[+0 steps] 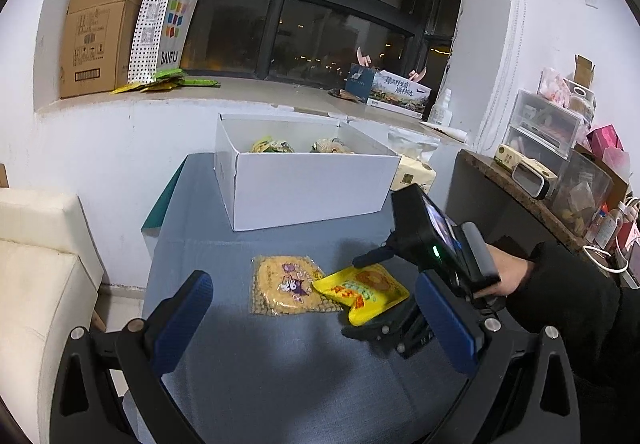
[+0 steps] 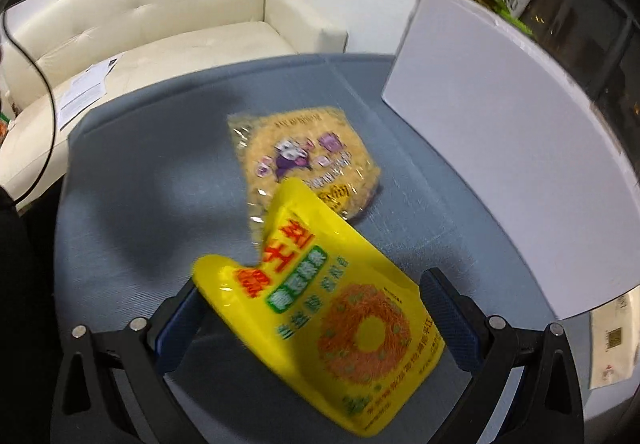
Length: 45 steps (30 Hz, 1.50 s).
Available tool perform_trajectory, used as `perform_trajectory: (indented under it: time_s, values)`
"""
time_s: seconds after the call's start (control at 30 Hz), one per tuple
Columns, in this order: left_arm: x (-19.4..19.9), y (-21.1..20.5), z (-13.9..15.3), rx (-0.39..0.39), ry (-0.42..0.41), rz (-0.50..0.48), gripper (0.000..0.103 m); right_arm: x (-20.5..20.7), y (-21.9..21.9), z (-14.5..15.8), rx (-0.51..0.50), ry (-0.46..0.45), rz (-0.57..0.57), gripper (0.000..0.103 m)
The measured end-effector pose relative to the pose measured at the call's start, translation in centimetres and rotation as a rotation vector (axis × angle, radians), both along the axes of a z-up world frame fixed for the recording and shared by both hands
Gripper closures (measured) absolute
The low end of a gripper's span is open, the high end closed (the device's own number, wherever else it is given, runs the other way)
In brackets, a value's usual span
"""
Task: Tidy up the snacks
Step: 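Grasp the yellow sunflower bag with the right tool while the left tool grasps the round cookie pack, then carry the yellow bag and cookie pack into the white box and release both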
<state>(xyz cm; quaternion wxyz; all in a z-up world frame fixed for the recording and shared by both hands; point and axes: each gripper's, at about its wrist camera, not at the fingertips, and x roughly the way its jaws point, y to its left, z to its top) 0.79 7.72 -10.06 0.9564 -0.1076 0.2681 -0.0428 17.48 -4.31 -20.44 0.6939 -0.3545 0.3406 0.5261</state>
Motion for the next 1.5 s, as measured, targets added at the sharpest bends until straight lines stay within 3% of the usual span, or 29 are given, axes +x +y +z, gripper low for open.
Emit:
perform_trajectory:
  time_s: [0.03,0.1,0.17,0.2,0.27,0.37,0.47,0.57,0.67,0.83,0.97,1.1,1.17,1.27,1.37,1.5]
  values:
    - [0.0,0.0,-0.1,-0.003,0.002,-0.001,0.0,0.9,0.0,-0.3,-0.007,0.071,-0.025,0.0]
    - [0.2,0.0,-0.4,-0.006,0.009,0.001,0.0,1.7,-0.4,-0.2,0.028,0.119,-0.053,0.007]
    - [0.2,0.1,-0.6,-0.007,0.013,0.004,0.0,1.3,-1.2,0.4,0.084,0.117,-0.034,0.035]
    - [0.3,0.1,-0.7,-0.009,0.017,0.007,0.0,1.2,-1.4,0.7,0.101,0.12,-0.037,0.038]
    - [0.5,0.1,-0.8,-0.012,0.025,0.013,0.0,0.6,-2.0,1.5,0.135,0.136,-0.027,0.066]
    - [0.8,0.0,-0.9,-0.011,0.03,0.014,0.0,-0.2,-2.5,2.2,0.148,0.086,-0.041,0.077]
    - [1.1,-0.1,-1.1,-0.007,0.034,0.012,0.0,-1.0,-3.7,3.1,0.186,0.082,-0.058,0.08]
    - [1.9,-0.3,-1.7,-0.002,0.056,0.008,0.0,-1.4,-5.6,5.5,0.266,0.045,-0.127,0.081]
    - [3.5,-1.0,-3.0,0.012,0.101,-0.006,0.0,-2.0,-8.3,7.8,0.346,0.065,-0.215,0.081]
    - [8.7,-2.6,-6.0,0.084,0.213,-0.007,0.0,-2.3,-12.0,10.5,0.474,0.109,-0.376,0.081]
    - [13.8,-3.2,-8.8,0.152,0.305,0.032,0.0,-3.3,-14.3,11.9,0.55,0.12,-0.425,0.081]
    - [16.3,-3.3,-11.1,0.192,0.385,0.088,0.001,-4.9,-15.2,12.3,0.573,0.113,-0.431,0.081]
    - [16.1,-3.1,-10.9,0.155,0.365,0.074,0.008,-5.2,-15.2,11.9,0.579,0.124,-0.431,0.081]
    - [15.8,-3.4,-10.8,0.204,0.371,0.069,0.022,-5.3,-15.3,11.3,0.581,0.14,-0.439,0.081]
    - [14.8,-2.9,-10.3,0.131,0.348,0.054,0.023,-5.0,-15.3,10.9,0.593,0.158,-0.441,0.081]
    - [12.2,-3.0,-7.0,0.077,0.236,0.013,0.023,-5.1,-15.2,10.8,0.591,0.153,-0.447,0.081]
